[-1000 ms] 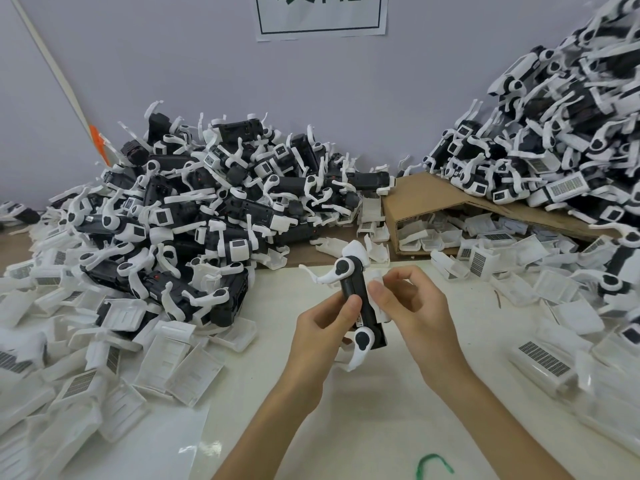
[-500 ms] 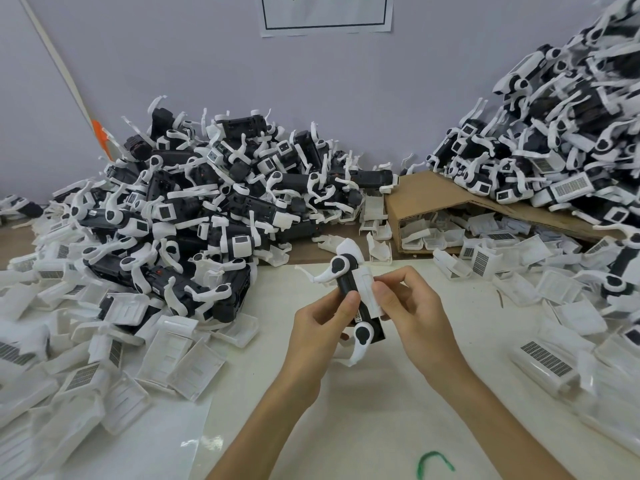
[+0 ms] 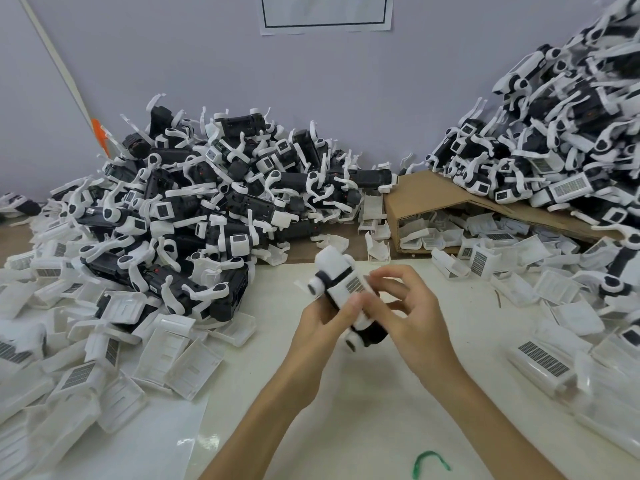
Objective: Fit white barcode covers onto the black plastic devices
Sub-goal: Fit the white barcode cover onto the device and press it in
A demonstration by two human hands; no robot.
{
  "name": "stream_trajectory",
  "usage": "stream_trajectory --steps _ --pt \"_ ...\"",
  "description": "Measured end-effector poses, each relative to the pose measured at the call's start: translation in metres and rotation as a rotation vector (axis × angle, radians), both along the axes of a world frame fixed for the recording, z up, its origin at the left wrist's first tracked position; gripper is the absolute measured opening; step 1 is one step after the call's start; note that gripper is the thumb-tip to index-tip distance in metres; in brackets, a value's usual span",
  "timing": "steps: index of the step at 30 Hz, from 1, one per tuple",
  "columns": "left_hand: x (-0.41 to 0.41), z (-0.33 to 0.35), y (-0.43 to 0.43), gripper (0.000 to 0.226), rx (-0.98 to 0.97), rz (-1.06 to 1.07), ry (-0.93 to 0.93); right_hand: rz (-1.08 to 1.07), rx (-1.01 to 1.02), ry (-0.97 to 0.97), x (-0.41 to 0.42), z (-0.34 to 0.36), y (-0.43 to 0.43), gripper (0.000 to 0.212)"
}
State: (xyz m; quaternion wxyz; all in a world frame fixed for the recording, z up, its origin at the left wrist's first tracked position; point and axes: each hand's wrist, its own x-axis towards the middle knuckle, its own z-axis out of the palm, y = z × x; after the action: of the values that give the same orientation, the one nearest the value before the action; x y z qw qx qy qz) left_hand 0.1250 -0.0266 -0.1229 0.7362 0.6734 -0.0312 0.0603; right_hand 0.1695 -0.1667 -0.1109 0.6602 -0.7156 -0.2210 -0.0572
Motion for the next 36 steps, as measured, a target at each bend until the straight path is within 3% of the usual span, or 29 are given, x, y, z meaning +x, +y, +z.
stream_trajectory --steps 7,11,15,26,36 --pt "-0.001 0.007 0.002 0.06 -0.254 -0.038 -0.021 0.018 -0.053 -0.052 -0.011 -0.003 0.011 0.049" --pt "-0.003 0.007 0.003 0.046 -0.296 -0.092 -0.092 0.116 -0.065 -0.106 -0.013 0.0 0.007 0.03" --pt "-0.004 0.008 0.003 0.063 -0.309 -0.095 -0.081 0.132 -0.069 -0.155 -0.019 0.001 0.011 0.027" --pt "-0.007 0.007 0.0 0.066 -0.349 -0.026 -0.004 0.13 -0.037 -0.078 -0.023 -0.004 0.013 0.047" --pt "-0.004 0.007 0.001 0.056 -0.292 0.026 0.034 0.19 -0.042 -0.01 -0.019 -0.005 0.01 0.038"
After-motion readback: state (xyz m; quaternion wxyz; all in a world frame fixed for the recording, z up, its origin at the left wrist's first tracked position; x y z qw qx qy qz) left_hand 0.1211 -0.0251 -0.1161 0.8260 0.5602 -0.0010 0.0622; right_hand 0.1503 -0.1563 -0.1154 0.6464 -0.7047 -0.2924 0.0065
